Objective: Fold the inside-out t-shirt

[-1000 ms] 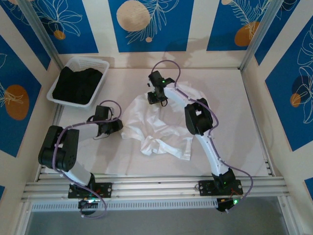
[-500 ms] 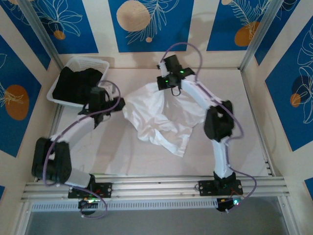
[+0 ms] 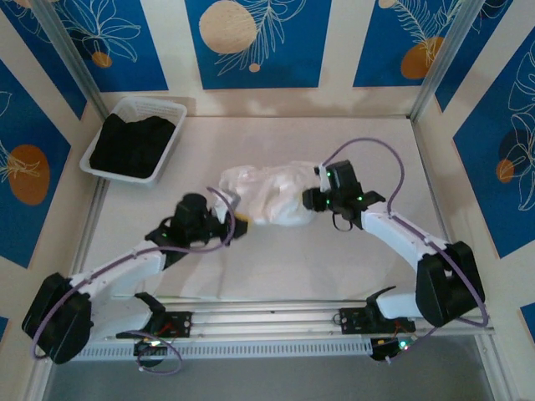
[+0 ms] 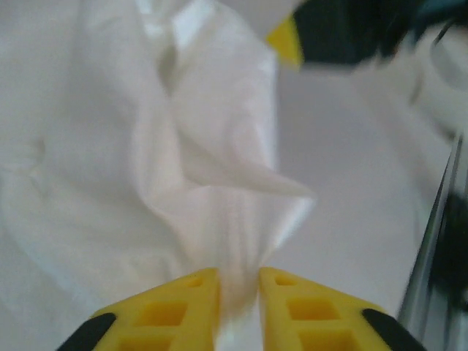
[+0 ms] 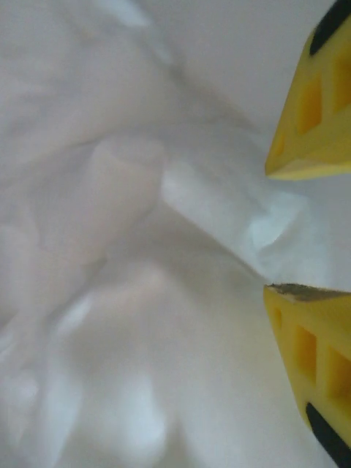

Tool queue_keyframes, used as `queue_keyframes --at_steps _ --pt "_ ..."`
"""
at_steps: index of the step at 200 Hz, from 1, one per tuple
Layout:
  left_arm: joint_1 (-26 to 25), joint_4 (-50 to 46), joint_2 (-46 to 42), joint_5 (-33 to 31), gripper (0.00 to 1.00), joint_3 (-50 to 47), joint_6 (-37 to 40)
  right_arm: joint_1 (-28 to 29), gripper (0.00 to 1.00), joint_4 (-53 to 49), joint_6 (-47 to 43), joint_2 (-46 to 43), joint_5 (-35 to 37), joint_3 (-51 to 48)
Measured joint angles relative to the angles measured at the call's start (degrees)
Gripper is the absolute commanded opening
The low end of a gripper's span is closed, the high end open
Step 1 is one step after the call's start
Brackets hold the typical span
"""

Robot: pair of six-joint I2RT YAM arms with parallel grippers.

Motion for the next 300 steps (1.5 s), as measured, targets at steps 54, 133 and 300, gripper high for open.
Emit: queue_keyframes --at_steps 54,133,300 --pt "-2.7 -6.1 0.3 -5.9 0.52 0.2 0.0 6.2 0.51 -1.9 0.1 -0.2 2.8 2.6" --pt "-2.7 -5.9 22.4 -16.7 0.56 16.7 0.4 10.4 0.55 3.2 5.3 11.9 2.7 5.0" --pt "6.5 1.2 20.0 -11.4 0.23 14.8 -4.4 -0.3 0.01 8.9 0.0 -1.7 -21.9 -2.3"
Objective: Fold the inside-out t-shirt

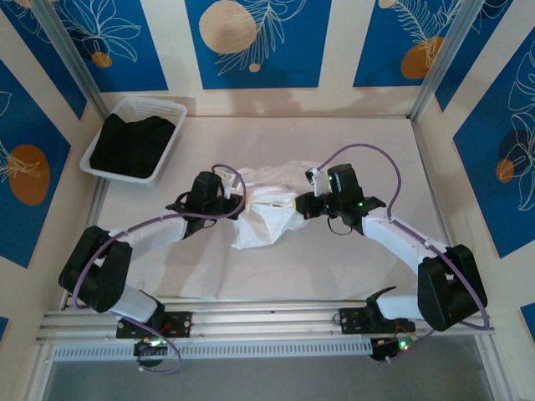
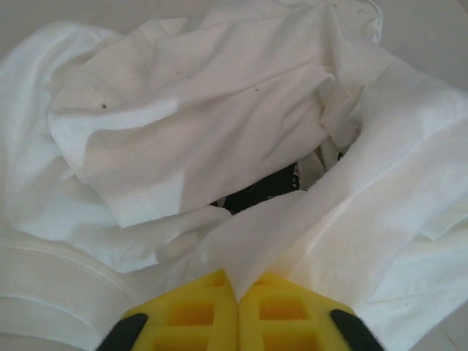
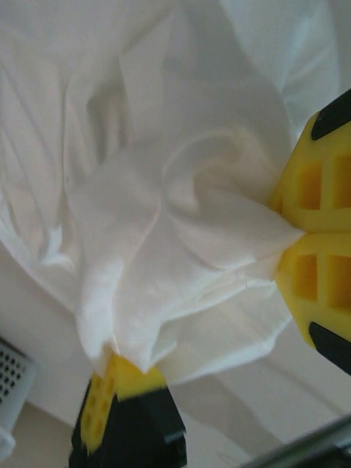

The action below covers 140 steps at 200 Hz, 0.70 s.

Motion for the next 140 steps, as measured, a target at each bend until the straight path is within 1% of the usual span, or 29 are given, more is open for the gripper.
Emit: queue_keyframes --at_steps 9,15,22,33,47,65,77,103,140 --pt "-0.4 -0.4 -0.1 -0.9 0.32 0.0 0.1 -0.1 0.01 0.3 -0.2 0.1 -1.7 0.0" --pt "-0.7 -0.7 -0.3 -1.5 0.36 -0.2 0.6 -0.2 0.01 0.6 -0.2 0.2 -2.7 0.0" --pt "-1.3 -0.8 -1.0 -2.1 0.39 -0.4 1.1 -0.2 0.01 0.9 -0.2 0.4 -3.8 0.0" --pt "-2.8 -0.9 -2.4 -2.8 0.41 -0.9 2.1 -0.3 0.01 1.5 0.1 1.0 -5.6 0.0" --pt "-5.4 -0.8 -4.7 -2.9 0.39 -1.1 3.8 -0.3 0.0 2.5 0.3 2.2 -7.3 0.0" --pt "-8.1 -0.2 -6.5 -1.8 0.3 -1.1 6.3 -0.5 0.01 3.3 0.7 3.1 -8.5 0.0" --pt "-9.2 -0.1 -6.6 0.1 0.27 -0.8 7.6 -0.6 0.01 3.6 0.9 3.5 -8.8 0.0" --pt "-10.1 -0.5 -2.8 4.8 0.26 1.7 8.8 -1.2 0.0 3.7 1.2 3.6 -9.3 0.0" --pt "-9.7 -1.7 5.2 6.3 0.27 6.6 8.9 -1.5 0.01 3.7 1.4 3.6 -9.3 0.0"
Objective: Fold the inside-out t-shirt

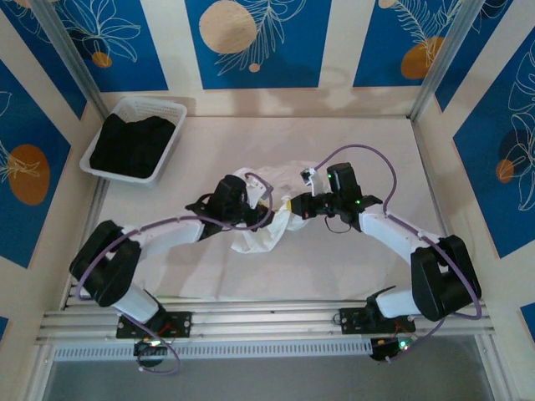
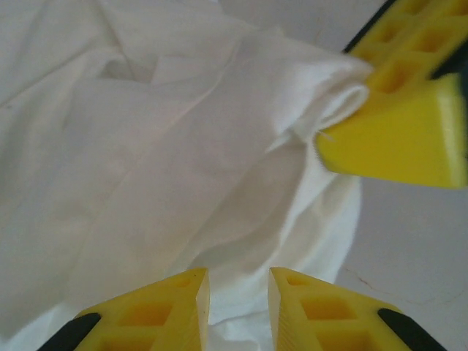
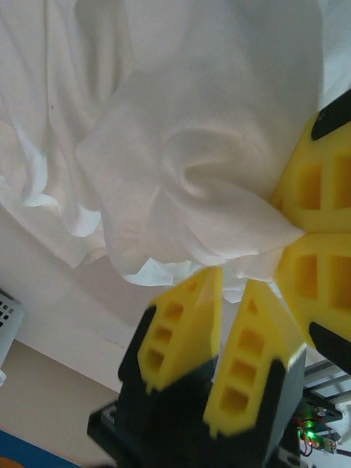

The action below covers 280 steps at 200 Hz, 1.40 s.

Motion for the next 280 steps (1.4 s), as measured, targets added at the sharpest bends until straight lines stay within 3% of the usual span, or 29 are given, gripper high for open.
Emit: queue_keyframes --at_steps 107,137,167,211,280 --pt "4.1 0.2 10.7 6.7 0.42 6.5 -7.2 -1.2 0.0 0.0 0.0 -0.6 0.0 -1.8" --pt "4.1 0.7 12.3 8.4 0.3 7.7 -7.8 -1.2 0.0 0.1 0.0 -0.7 0.0 -2.0" --pt "4.2 1.9 13.4 10.4 0.0 8.5 -8.3 -1.2 0.0 0.2 0.0 -0.7 0.0 -2.3" --pt "4.8 5.6 11.9 13.9 0.0 7.3 -9.5 -1.0 0.04 -1.1 -1.4 -2.7 4.7 -2.5" --pt "5.3 15.3 -4.3 21.0 0.0 -5.2 -19.2 2.2 0.12 -4.0 -3.1 -6.5 12.4 -1.8"
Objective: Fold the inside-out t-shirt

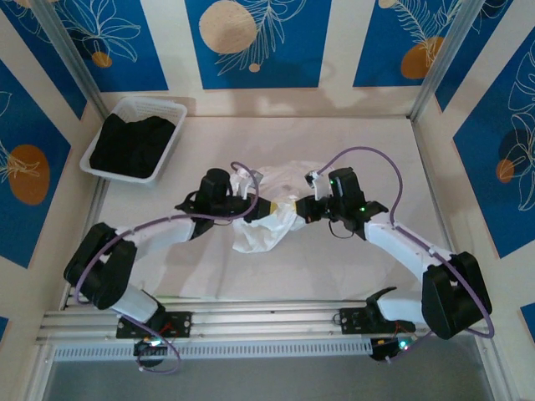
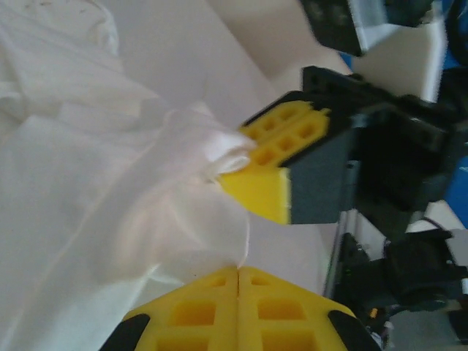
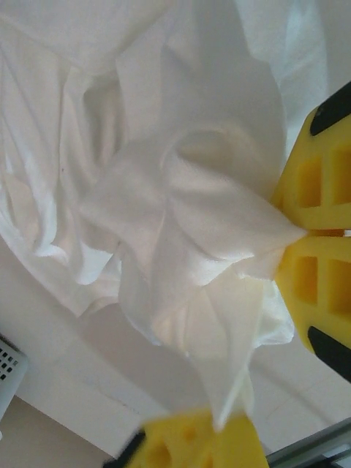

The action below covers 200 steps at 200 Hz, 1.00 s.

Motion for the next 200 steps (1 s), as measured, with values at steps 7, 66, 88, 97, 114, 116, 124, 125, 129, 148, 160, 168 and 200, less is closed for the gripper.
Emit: queue_keyframes --at_steps 7,66,88,97,114,116,124,125,129,148,160,168,200 --pt "0.0 0.8 -0.7 0.6 0.0 -0.6 -1.0 0.1 0.13 -0.7 0.0 0.0 0.5 0.4" --pt "0.0 7.1 -2.4 4.3 0.0 -3.5 -9.0 0.6 0.33 -8.2 -0.2 0.5 2.9 6.3" --pt "0.0 6.3 -4.5 3.4 0.0 -3.5 -9.3 0.6 0.4 -11.7 -0.6 0.2 3.1 7.6" --pt "0.0 5.5 -5.4 2.9 0.0 -3.5 -9.1 0.6 0.4 -13.1 -0.6 -0.2 3.7 8.0" --pt "0.0 3.7 -7.3 2.0 0.0 -3.2 -8.6 0.8 0.43 -15.5 -0.8 -1.9 5.3 8.8" --pt "0.0 3.7 -7.3 2.0 0.0 -3.2 -8.6 0.9 0.43 -15.8 -0.8 -2.3 5.5 8.9" --pt "0.0 2.9 -7.9 1.8 0.0 -2.9 -8.1 1.0 0.44 -16.2 -1.2 -3.4 5.8 8.9" --pt "0.0 2.8 -8.0 1.8 0.0 -2.9 -8.1 1.1 0.44 -16.3 -1.3 -3.8 5.9 8.9" --pt "0.0 2.4 -8.1 1.7 0.0 -2.6 -7.9 1.1 0.45 -16.3 -1.4 -4.3 5.9 8.9" --pt "0.0 0.7 -8.8 1.1 0.0 -2.1 -7.1 1.8 0.48 -15.3 -2.6 -7.8 4.8 8.2" --pt "0.0 -0.2 -9.2 0.9 0.0 -2.0 -6.7 2.2 0.51 -13.7 -3.3 -10.0 2.9 7.0" --pt "0.0 -1.0 -9.5 0.7 0.0 -1.9 -6.4 2.4 0.52 -12.9 -3.5 -10.8 1.9 6.4" --pt "0.0 -2.8 -10.7 0.3 0.0 -1.3 -5.7 5.4 0.56 -9.6 -5.4 -11.3 0.3 3.0"
